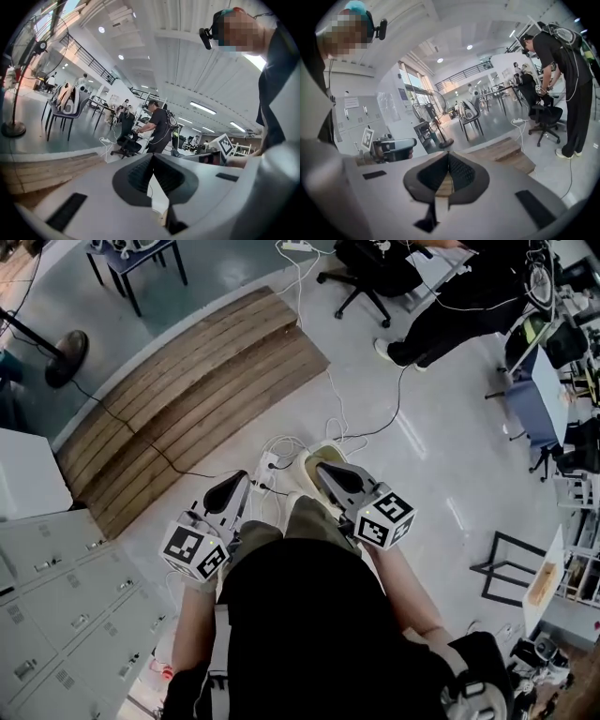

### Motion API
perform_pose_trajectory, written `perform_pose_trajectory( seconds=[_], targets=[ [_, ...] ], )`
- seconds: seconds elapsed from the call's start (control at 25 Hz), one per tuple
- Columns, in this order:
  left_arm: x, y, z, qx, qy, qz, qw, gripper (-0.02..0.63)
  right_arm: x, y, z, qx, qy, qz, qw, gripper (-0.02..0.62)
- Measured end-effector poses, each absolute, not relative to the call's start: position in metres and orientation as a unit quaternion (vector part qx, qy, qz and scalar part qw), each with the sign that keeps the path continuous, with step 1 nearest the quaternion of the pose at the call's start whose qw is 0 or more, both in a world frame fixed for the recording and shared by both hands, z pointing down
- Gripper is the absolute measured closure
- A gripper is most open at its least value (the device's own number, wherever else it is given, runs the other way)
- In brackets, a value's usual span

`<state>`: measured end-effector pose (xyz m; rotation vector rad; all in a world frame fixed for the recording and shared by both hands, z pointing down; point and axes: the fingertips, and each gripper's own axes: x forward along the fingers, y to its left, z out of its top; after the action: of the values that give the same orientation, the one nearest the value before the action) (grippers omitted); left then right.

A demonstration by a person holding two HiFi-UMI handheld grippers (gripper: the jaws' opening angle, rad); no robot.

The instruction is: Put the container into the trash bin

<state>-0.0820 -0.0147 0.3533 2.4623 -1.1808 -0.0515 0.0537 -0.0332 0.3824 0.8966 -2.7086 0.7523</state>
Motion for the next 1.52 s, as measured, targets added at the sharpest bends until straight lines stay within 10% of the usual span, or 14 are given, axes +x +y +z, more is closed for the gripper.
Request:
perform_pose_trajectory(
  seconds=[1.52],
  targets=[
    [-0.092, 0.000, 0.282, 0.894, -0.443, 0.019, 0.067, 0.598, 0.024, -0.006, 0.300, 0.344, -0.930, 0.080, 0.105, 0.578]
  ],
)
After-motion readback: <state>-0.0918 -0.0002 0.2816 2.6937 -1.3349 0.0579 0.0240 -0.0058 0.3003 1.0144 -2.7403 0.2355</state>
